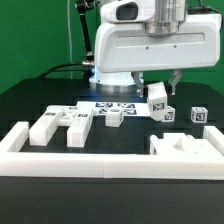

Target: Assemble chair

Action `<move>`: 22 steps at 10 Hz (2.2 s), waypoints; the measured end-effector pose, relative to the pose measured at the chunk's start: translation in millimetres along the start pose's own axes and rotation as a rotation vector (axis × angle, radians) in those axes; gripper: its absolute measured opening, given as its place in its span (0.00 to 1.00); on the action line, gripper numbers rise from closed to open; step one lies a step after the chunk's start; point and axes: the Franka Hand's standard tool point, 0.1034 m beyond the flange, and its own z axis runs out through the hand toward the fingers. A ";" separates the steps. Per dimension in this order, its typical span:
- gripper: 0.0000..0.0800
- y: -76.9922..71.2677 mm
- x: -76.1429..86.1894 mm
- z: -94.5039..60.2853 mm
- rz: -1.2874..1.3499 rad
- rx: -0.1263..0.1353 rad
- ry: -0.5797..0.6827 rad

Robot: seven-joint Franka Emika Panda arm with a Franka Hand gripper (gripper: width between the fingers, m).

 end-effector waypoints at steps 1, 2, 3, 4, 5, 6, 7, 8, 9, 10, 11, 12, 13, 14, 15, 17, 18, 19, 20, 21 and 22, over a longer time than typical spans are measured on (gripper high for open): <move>0.40 -0.9 9.9 -7.6 -0.005 -0.014 0.076; 0.40 -1.0 16.5 -13.6 -0.010 -0.028 0.145; 0.40 -1.0 22.2 -17.4 -0.014 -0.038 0.199; 0.40 3.7 24.4 -16.8 -0.020 -0.060 0.289; 0.40 6.7 20.8 -14.0 -0.026 -0.076 0.338; 0.40 6.5 19.1 -12.3 -0.026 -0.076 0.336; 0.40 5.7 20.8 -13.3 -0.028 -0.076 0.338; 0.40 -1.8 25.9 -16.2 -0.054 -0.082 0.356; 0.40 -10.6 32.3 -19.9 -0.088 -0.087 0.374; 0.40 -16.1 38.1 -20.8 -0.136 -0.099 0.401; 0.40 -17.0 38.9 -17.3 -0.167 -0.107 0.409; 0.40 -16.6 38.2 -16.9 -0.166 -0.106 0.404; 0.40 -16.7 38.1 -16.5 -0.166 -0.106 0.404; 0.40 -16.7 37.9 -16.0 -0.166 -0.106 0.403; 0.40 -19.3 38.6 -15.5 -0.164 -0.104 0.407; 0.40 -43.6 44.7 -12.0 -0.197 -0.096 0.423; 0.40 -52.9 51.2 -13.0 -0.224 -0.097 0.431; 0.40 -54.0 52.8 -12.3 -0.229 -0.100 0.441; 0.40 -51.5 51.6 -10.9 -0.227 -0.103 0.448; 0.40 -52.2 51.9 -11.0 -0.228 -0.102 0.447; 0.40 -51.7 53.3 -12.3 -0.228 -0.107 0.463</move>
Offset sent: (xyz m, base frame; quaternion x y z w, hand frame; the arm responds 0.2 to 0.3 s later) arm 0.0000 0.0000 0.0000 0.0000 0.1938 0.0000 0.9810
